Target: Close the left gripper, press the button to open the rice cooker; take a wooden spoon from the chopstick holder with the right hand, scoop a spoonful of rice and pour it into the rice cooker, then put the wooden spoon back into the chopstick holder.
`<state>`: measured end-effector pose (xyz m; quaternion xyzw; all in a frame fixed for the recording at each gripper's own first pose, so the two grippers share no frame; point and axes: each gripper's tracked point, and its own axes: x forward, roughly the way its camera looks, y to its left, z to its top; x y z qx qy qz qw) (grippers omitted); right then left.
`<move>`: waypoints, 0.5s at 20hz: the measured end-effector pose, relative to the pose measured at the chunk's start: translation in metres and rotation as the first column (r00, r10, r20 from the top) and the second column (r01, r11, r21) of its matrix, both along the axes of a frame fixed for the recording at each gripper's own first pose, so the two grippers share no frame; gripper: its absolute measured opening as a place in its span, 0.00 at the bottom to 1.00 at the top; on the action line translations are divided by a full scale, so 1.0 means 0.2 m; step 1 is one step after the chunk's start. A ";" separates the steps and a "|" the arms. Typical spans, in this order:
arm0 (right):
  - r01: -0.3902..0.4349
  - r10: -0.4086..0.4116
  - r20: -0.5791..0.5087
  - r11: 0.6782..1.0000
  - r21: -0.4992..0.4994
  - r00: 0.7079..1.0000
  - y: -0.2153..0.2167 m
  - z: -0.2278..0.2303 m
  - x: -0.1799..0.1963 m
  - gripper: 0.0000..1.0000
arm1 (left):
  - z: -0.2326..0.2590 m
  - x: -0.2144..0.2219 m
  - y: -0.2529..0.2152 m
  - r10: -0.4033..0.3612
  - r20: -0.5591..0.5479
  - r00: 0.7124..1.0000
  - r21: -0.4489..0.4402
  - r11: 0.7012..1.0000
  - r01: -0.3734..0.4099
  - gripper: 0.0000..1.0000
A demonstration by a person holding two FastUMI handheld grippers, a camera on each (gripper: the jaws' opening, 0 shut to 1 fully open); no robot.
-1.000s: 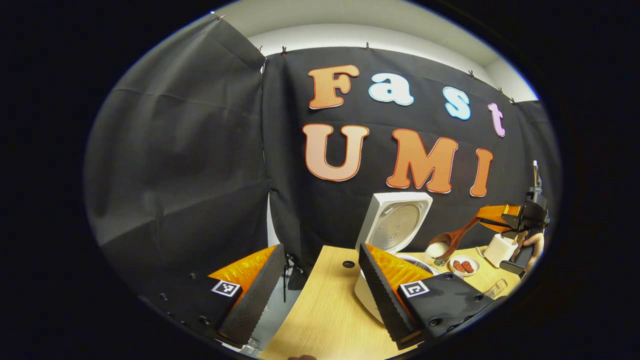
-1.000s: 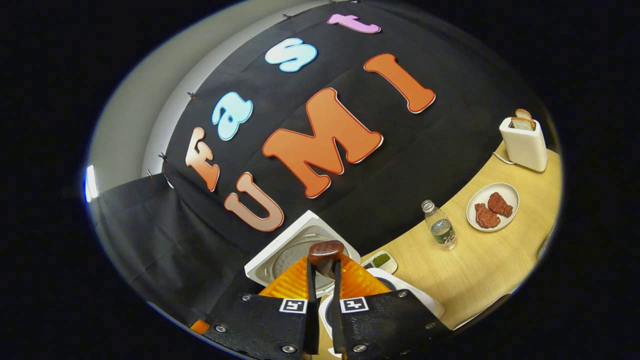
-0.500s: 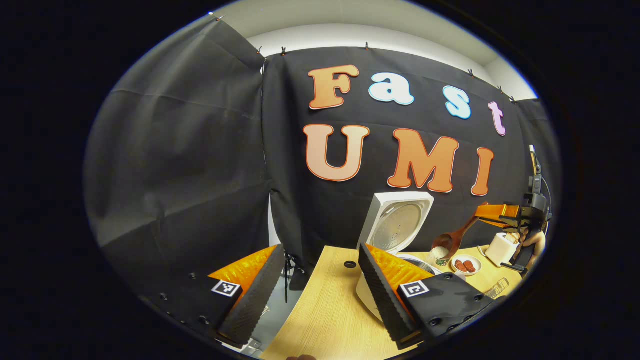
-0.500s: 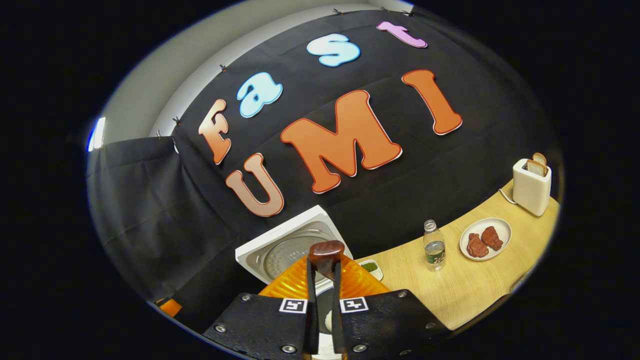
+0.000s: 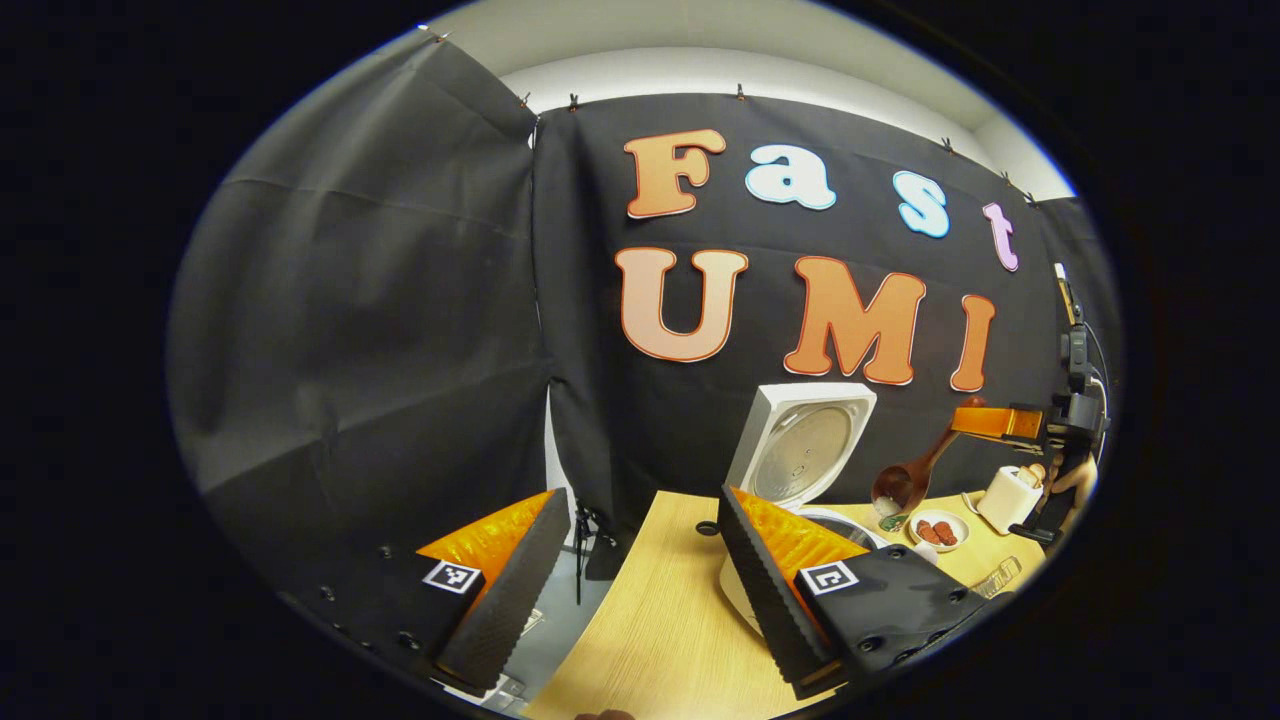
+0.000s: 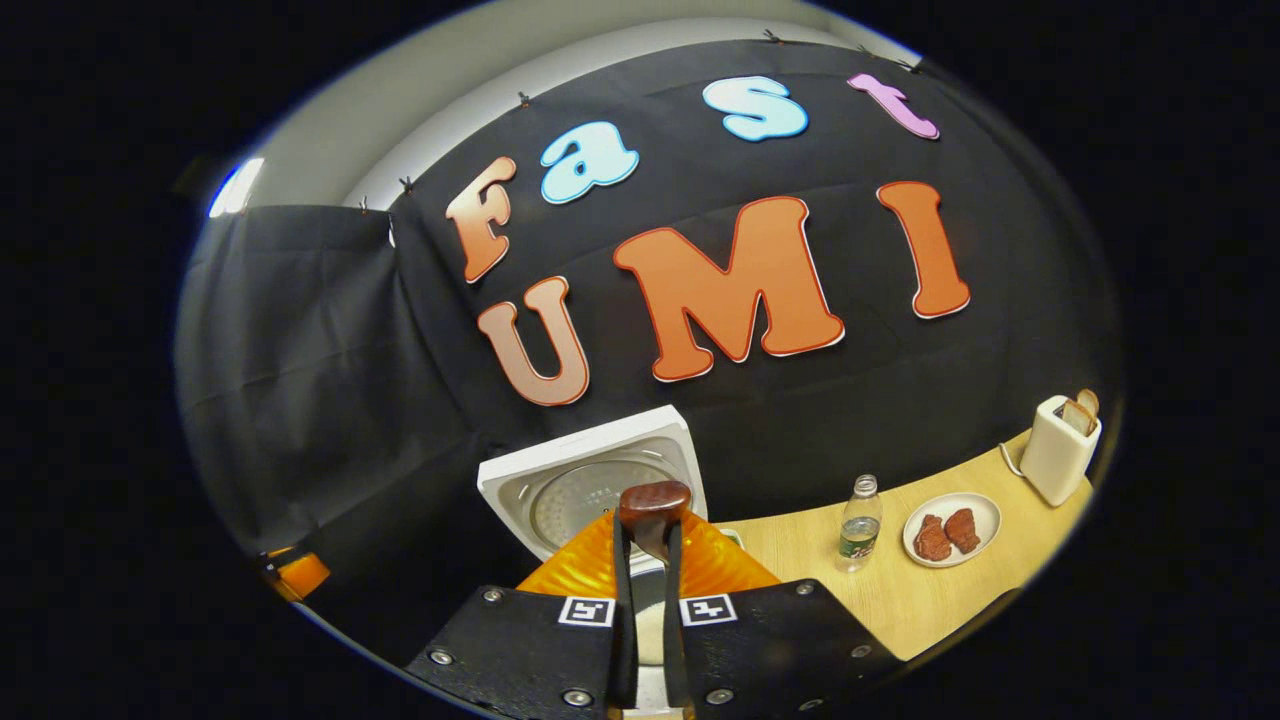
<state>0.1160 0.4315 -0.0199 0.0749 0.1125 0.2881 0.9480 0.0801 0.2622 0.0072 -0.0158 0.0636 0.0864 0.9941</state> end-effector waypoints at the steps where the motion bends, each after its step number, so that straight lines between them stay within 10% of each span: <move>1: -0.008 0.008 0.011 1.000 -0.021 1.000 0.01 0.00 -0.01 0.10 | 0.00 0.00 0.01 0.002 -0.001 1.000 -0.003 1.000 -0.002 1.00; 10: -0.091 0.107 0.079 0.978 -0.187 0.991 0.13 -0.08 -0.09 0.10 | -0.04 -0.04 0.06 0.037 -0.015 0.999 0.012 0.999 -0.037 1.00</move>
